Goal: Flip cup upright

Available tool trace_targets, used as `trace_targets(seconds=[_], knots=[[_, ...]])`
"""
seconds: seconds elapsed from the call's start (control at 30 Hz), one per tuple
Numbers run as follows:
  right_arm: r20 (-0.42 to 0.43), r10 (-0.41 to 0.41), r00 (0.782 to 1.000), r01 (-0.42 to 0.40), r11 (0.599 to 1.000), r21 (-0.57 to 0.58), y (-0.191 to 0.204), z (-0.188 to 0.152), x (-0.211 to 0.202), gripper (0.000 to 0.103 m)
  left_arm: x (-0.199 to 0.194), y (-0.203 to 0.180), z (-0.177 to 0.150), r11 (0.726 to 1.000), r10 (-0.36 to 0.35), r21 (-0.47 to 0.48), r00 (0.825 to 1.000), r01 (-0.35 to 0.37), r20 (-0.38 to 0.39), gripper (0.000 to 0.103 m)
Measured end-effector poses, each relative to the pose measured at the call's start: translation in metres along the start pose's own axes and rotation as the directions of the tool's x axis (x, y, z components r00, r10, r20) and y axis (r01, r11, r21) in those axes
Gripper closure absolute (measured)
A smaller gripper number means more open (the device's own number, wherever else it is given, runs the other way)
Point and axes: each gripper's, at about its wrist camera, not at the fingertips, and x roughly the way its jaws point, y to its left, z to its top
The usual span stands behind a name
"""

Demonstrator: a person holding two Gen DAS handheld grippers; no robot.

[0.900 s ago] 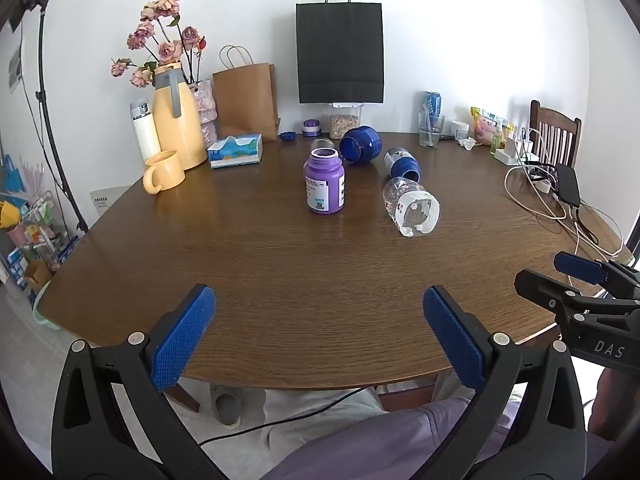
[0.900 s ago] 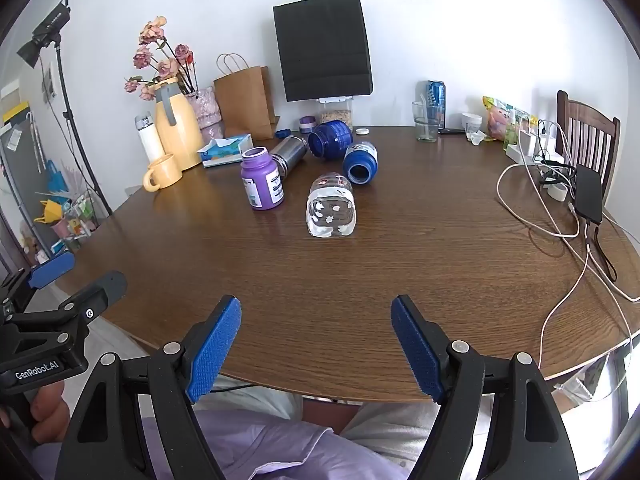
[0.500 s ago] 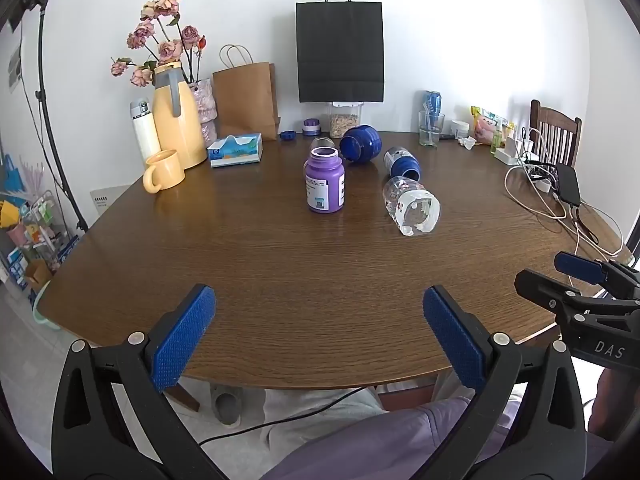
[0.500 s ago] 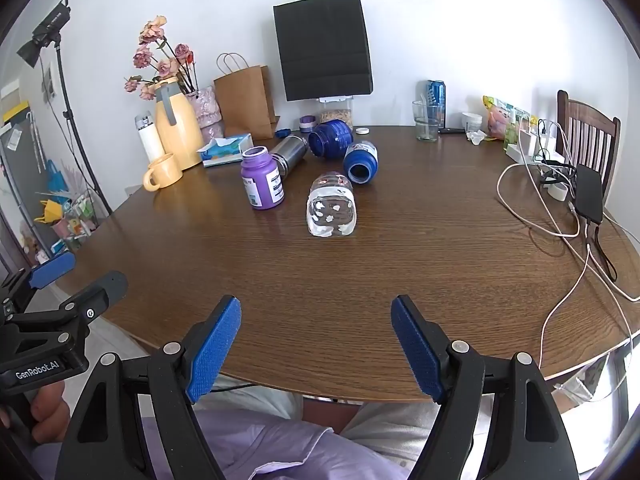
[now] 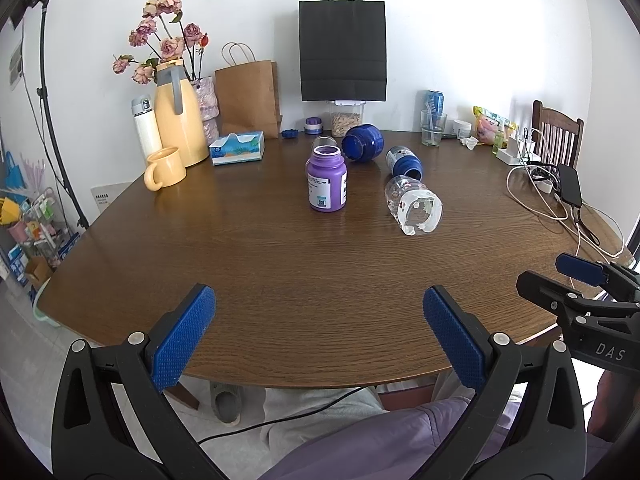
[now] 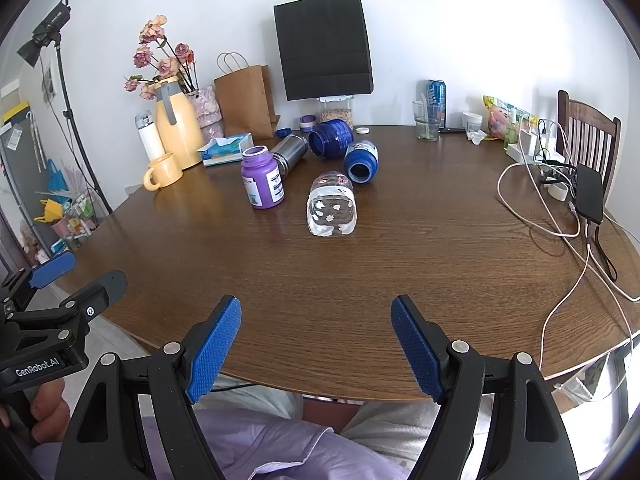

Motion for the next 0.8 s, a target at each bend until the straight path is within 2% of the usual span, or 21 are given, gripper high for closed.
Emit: trace_targets(seconds=[0.8], knots=[[-0.001, 0.0, 1.0, 0.0, 1.0, 0.001, -0.0002, -0.0008, 0.0006, 0.022, 0.0062, 0.0048, -0.0036, 1.0, -0.003, -0.003, 1.0, 0.003, -0.014, 0.0]])
